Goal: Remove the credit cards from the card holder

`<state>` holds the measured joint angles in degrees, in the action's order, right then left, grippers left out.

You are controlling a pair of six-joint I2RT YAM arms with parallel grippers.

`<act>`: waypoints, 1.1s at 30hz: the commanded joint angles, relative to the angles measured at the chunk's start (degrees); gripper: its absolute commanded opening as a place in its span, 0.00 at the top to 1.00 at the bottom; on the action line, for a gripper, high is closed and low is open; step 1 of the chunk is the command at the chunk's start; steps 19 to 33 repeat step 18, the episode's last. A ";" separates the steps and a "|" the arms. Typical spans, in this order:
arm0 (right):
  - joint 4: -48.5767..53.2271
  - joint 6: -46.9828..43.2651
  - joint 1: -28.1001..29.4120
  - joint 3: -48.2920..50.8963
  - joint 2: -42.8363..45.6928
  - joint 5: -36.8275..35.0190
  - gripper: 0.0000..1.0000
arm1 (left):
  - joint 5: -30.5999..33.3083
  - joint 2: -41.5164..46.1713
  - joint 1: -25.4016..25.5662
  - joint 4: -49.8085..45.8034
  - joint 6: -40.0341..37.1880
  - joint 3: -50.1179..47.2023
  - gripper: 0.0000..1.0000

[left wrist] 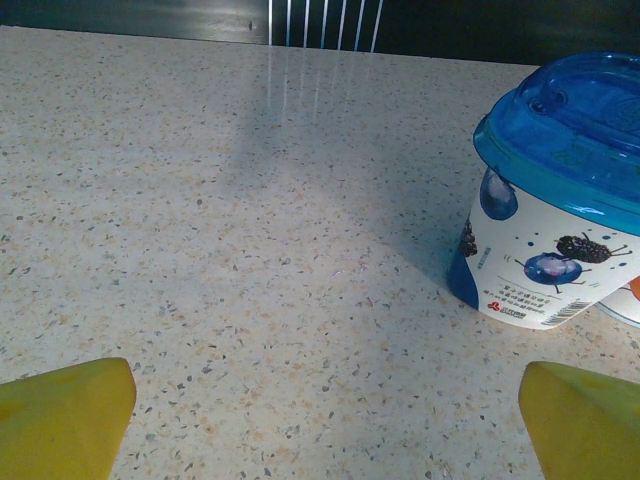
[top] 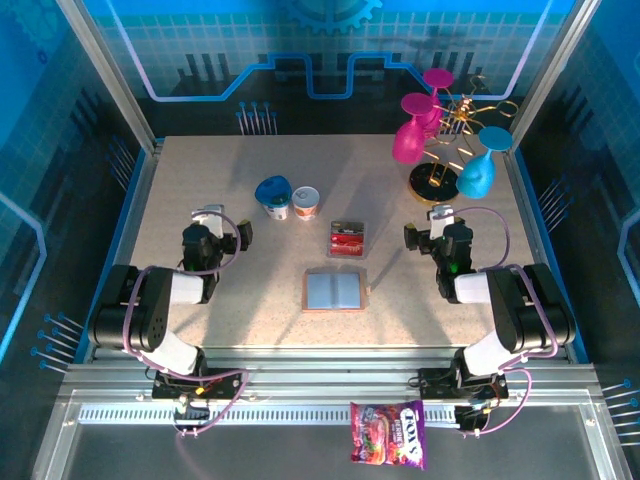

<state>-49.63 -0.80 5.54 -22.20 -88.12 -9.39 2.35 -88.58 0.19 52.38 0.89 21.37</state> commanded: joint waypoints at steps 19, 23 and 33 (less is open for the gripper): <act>-2.81 1.01 -1.18 0.10 -0.13 0.53 0.00 | 0.74 -0.28 0.15 0.02 -1.50 0.80 0.01; -2.81 1.01 -1.18 0.10 -0.13 0.53 0.00 | 0.74 -0.28 0.15 0.02 -1.50 0.80 0.01; -2.81 1.01 -1.18 0.10 -0.13 0.53 0.00 | 0.74 -0.28 0.15 0.02 -1.50 0.80 0.01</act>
